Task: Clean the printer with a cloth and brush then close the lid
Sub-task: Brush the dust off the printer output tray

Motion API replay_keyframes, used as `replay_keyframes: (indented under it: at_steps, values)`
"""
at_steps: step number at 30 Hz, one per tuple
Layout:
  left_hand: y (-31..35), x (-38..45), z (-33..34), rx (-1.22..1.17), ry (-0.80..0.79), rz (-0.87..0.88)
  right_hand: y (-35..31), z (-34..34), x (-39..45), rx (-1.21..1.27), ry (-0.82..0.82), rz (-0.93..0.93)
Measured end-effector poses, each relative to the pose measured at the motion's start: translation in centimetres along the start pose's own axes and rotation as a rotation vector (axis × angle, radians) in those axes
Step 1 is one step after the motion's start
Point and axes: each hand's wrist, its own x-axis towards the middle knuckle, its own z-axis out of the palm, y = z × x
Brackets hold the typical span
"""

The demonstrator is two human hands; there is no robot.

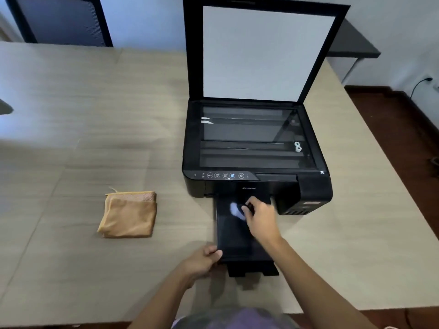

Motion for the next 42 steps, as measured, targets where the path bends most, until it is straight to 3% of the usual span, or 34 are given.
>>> replay_keyframes:
  at_steps: [3, 4, 5, 8, 13, 16, 18, 23, 26, 30, 32, 34, 35, 36, 39, 40, 42]
  values:
    - [-1.2, 0.7, -0.2, 0.063, 0.000, 0.000, -2.0, 0.7, -1.0, -0.195, -0.453, -0.261]
    - [-1.1, 0.7, -0.3, 0.070, 0.003, 0.007, -2.4, 1.1, -1.1, -0.230, -0.522, -0.305]
    - [-1.3, 1.0, -0.3, 0.054, -0.012, 0.002, -2.6, 1.3, -0.4, -0.251, -0.460, -0.286]
    - [-0.9, 1.1, -0.2, 0.023, -0.060, -0.028, -1.9, 1.4, 2.8, -0.255, -0.048, -0.171]
    - [-1.1, 1.6, -0.2, 0.005, -0.068, -0.019, -2.3, 4.3, 1.0, -0.442, -0.028, -0.421]
    - [-1.8, 1.9, -0.3, 0.003, -0.092, -0.064, -0.5, 2.8, 2.5, -0.407, 0.134, -0.188]
    - [-2.5, 2.0, -0.3, -0.011, -0.090, -0.055, -0.4, 2.7, 1.7, -0.398, 0.157, -0.087]
    - [-1.8, 2.0, -0.5, 0.013, -0.067, -0.116, -3.3, 5.4, 1.3, -0.389, 0.090, -0.298]
    - [-2.3, 2.1, -0.5, 0.003, -0.058, -0.116, -1.1, 3.2, 1.6, -0.381, 0.117, -0.151]
    - [-2.5, 2.1, -0.7, 0.006, -0.069, -0.132, 3.6, -1.6, 1.3, -0.346, 0.216, 0.213]
    - [-2.2, 1.9, -0.7, 0.024, -0.078, -0.134, 3.1, -1.7, 0.4, -0.282, 0.143, 0.050]
    - [-2.3, 2.3, -0.6, 0.048, -0.067, -0.116, 1.6, -0.4, -1.3, -0.271, -0.138, -0.179]
    - [-2.4, 2.5, -0.6, 0.057, -0.064, -0.099, 1.4, -0.3, -1.8, -0.271, -0.268, -0.204]
    - [-2.2, 2.4, -0.6, 0.065, -0.072, -0.081, 1.5, -0.8, -1.5, -0.270, -0.282, -0.167]
    - [-2.5, 2.8, -0.5, 0.027, -0.110, -0.082, 3.7, -2.1, 0.9, -0.199, 0.100, 0.088]
    - [-2.6, 2.7, -0.5, 0.028, -0.110, -0.067, 3.4, -1.8, 1.0, -0.176, 0.108, 0.085]
    - [-3.1, 2.8, -0.4, 0.028, -0.095, -0.041, 0.7, 0.3, 0.2, -0.143, -0.121, -0.130]
